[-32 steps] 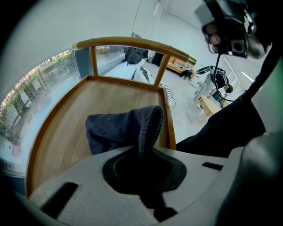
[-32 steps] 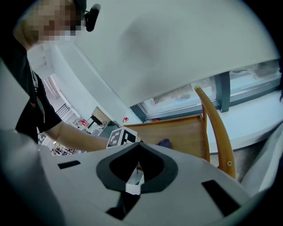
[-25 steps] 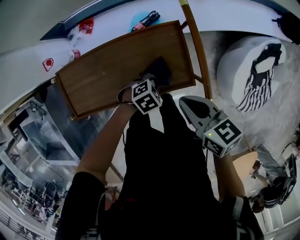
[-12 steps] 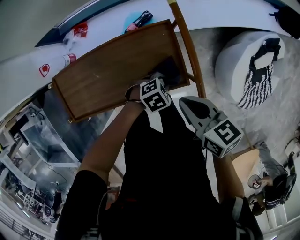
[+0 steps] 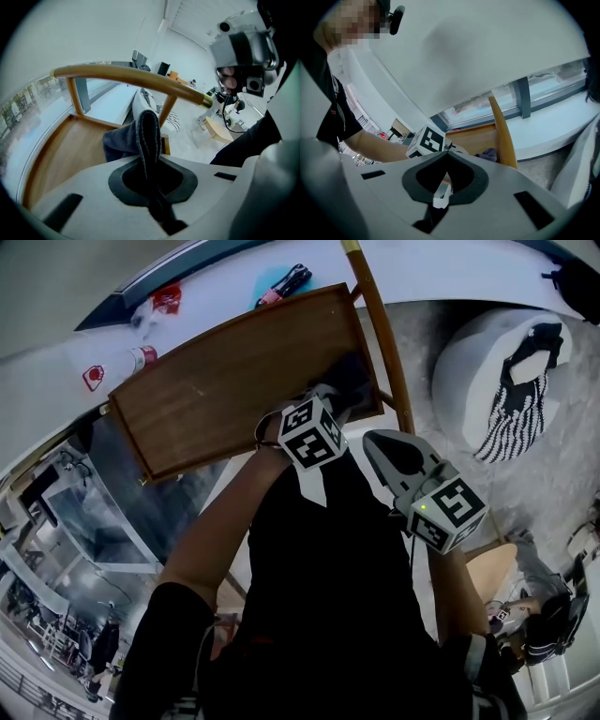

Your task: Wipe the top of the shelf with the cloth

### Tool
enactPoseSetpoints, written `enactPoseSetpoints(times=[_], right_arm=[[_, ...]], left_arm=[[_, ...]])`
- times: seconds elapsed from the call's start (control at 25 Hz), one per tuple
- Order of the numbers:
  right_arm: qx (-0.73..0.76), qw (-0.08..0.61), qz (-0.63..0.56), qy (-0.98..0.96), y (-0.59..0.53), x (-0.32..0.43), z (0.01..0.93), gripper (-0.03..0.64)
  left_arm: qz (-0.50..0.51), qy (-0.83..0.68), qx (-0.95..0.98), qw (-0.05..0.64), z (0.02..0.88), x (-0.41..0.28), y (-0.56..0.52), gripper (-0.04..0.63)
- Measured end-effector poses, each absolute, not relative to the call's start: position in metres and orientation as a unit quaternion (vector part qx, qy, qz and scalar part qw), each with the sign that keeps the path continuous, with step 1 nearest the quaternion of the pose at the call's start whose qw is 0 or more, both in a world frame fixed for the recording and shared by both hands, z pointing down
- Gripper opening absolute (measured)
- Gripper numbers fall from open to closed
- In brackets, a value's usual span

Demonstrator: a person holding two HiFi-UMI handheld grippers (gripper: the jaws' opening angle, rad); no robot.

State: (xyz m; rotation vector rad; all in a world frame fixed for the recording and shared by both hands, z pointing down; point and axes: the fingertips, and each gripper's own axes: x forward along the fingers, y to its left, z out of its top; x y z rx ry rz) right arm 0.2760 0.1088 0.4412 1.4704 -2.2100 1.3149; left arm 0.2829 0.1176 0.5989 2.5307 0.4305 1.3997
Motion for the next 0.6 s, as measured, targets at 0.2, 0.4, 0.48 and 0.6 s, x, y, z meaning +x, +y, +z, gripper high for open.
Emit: enactPoseSetpoints(times=[0.2, 0.4, 0.48, 0.6], right_arm=[[0.488, 0.093, 0.436, -0.75, 0.098, 0.263, 0.434, 0.003], [0.475, 0.099, 0.431, -0.761, 0.089, 0.246, 0.428, 0.005], [0.47, 0.102, 0.425, -0.767, 0.085, 0.239, 0.425, 0.005], [0.466, 0.105, 0.418, -0.773, 0.079, 0.229, 0.419, 0.005]], left_arm=[[0.455, 0.122, 0.874, 0.118, 0.579, 0.275, 0.095, 0.035], [0.423, 0.094, 0.892, 0.13, 0.553, 0.266, 0.072, 0.035], [0.407, 0.081, 0.9, 0.131, 0.541, 0.261, 0.062, 0.035], [0.383, 0.059, 0.912, 0.132, 0.523, 0.251, 0.046, 0.035]])
